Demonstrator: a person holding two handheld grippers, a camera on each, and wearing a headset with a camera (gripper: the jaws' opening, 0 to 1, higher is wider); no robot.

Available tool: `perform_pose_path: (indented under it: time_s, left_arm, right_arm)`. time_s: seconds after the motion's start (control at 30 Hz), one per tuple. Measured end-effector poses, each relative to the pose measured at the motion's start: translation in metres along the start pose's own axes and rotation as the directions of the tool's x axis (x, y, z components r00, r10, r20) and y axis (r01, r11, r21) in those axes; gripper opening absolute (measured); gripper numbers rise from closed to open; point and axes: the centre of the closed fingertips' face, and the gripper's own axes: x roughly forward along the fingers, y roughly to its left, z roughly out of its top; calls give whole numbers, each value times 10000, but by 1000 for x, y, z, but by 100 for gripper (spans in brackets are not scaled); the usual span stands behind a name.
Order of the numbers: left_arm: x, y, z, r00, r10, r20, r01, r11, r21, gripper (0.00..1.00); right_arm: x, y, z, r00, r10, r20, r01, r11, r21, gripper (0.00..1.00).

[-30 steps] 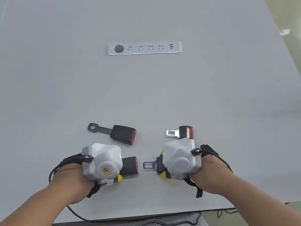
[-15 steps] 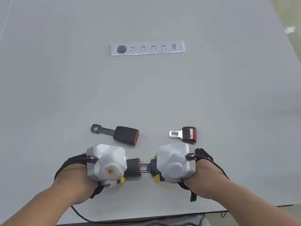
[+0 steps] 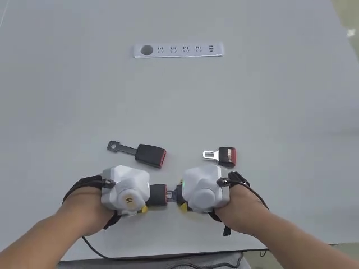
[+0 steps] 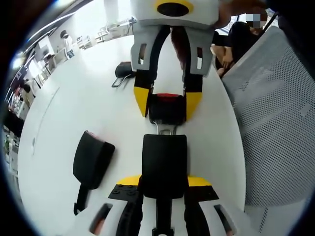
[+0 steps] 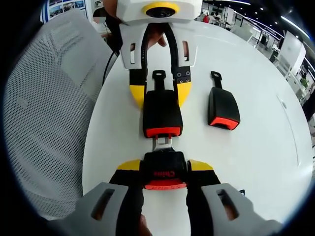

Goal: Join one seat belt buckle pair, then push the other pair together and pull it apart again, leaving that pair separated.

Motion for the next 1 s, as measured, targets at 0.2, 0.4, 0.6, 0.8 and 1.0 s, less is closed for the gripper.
perform_pose_path:
  time_s: [0.2,0.4,0.6,0.8,1.0]
  left_arm:
    - [1,0,-2,9997,-48,236,46,10000,85,31]
    - [3,0,-3,9998,-74,180,71,9998,202,31]
    - [4,1,-4,9999,-137,36,136,9990,419,31]
    - [3,1,-3,9999,-132,13,131,9989,453,32]
    - [2,0,-1,9999,-73,117,69,9992,382,32]
  right_arm:
    - [2,1,5,10000,19,-76,-19,10000,-73,31]
    - [9,2,17,10000,30,38,-29,10000,-66,30]
    - [14,9,20,9996,265,-123,-267,9996,-124,30]
    - [14,5,19,9995,262,-177,-264,9996,-141,31]
    - [17,3,14,9996,271,-70,-272,9996,-5,31]
